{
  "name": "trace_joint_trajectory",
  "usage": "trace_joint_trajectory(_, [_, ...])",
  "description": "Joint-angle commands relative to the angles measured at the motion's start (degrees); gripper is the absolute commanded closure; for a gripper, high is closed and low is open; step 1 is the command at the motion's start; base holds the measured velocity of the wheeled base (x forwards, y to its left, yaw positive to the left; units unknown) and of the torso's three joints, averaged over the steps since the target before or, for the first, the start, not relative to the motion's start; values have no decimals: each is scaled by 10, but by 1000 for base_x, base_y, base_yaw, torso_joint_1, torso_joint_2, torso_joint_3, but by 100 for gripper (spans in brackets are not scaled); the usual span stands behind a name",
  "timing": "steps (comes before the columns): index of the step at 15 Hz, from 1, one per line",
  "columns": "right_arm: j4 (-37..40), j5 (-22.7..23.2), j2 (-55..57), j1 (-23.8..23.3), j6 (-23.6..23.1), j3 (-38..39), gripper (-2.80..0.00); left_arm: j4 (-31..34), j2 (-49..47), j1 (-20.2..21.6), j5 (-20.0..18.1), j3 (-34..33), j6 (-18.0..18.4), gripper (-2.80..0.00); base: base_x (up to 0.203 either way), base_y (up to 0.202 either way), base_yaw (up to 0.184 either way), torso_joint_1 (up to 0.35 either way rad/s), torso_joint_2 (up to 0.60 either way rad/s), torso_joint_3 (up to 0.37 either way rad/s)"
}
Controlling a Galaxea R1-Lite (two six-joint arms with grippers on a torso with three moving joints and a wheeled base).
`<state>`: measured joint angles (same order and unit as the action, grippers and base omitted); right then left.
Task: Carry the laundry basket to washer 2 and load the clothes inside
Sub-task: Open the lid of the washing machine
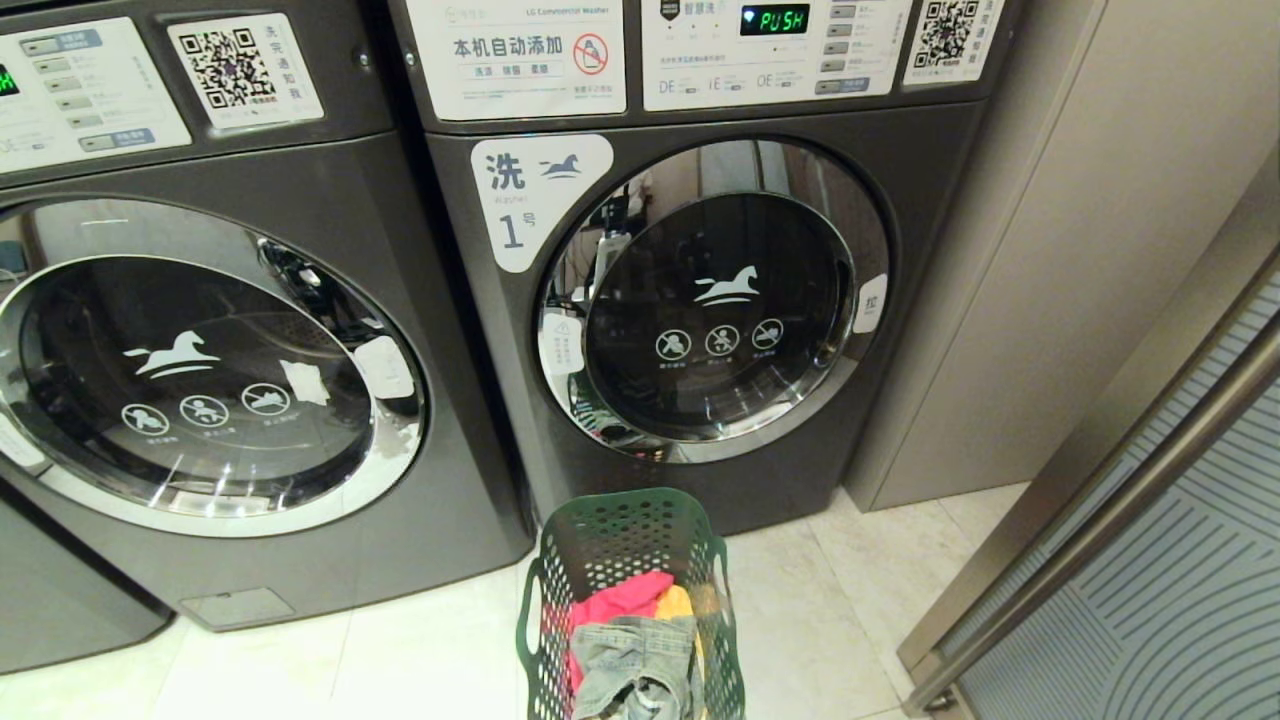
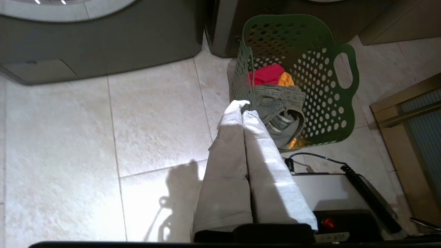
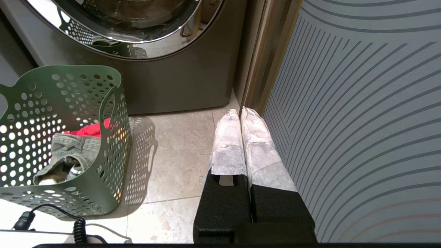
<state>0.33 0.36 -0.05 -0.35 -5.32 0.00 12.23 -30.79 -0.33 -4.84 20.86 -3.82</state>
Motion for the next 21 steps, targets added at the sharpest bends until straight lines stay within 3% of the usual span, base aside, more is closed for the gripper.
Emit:
trace_joint_trajectory(1, [0, 1, 0, 0, -1, 0, 0, -25, -107, 0, -4, 2, -25, 0, 0, 0, 0, 0, 0, 0])
trace_joint_trajectory(5, [-1, 1, 0, 0, 0, 0, 0, -168, -276, 0, -9, 3, -101, 0, 0, 0, 0, 0, 0, 0])
trace_joint_trajectory(9, [-1, 1, 0, 0, 1, 0, 0, -318, -420, 1, -10, 7, -129, 0, 0, 0, 0, 0, 0, 0])
trace_joint_trajectory(13, [-1, 2, 0, 0, 0, 0, 0, -393, -516, 24, -11, 40, -138, 0, 0, 0, 0, 0, 0, 0])
trace_joint_trajectory(17, [-1, 2, 0, 0, 0, 0, 0, -413, -581, 43, -17, 112, -138, 0, 0, 0, 0, 0, 0, 0])
trace_joint_trajectory(19, [-1, 2, 0, 0, 0, 0, 0, -441, -603, 62, -45, 122, -131, 0, 0, 0, 0, 0, 0, 0])
trace_joint_trajectory(21, [-1, 2, 0, 0, 0, 0, 0, -469, -624, 95, -75, 124, -101, 0, 0, 0, 0, 0, 0, 0])
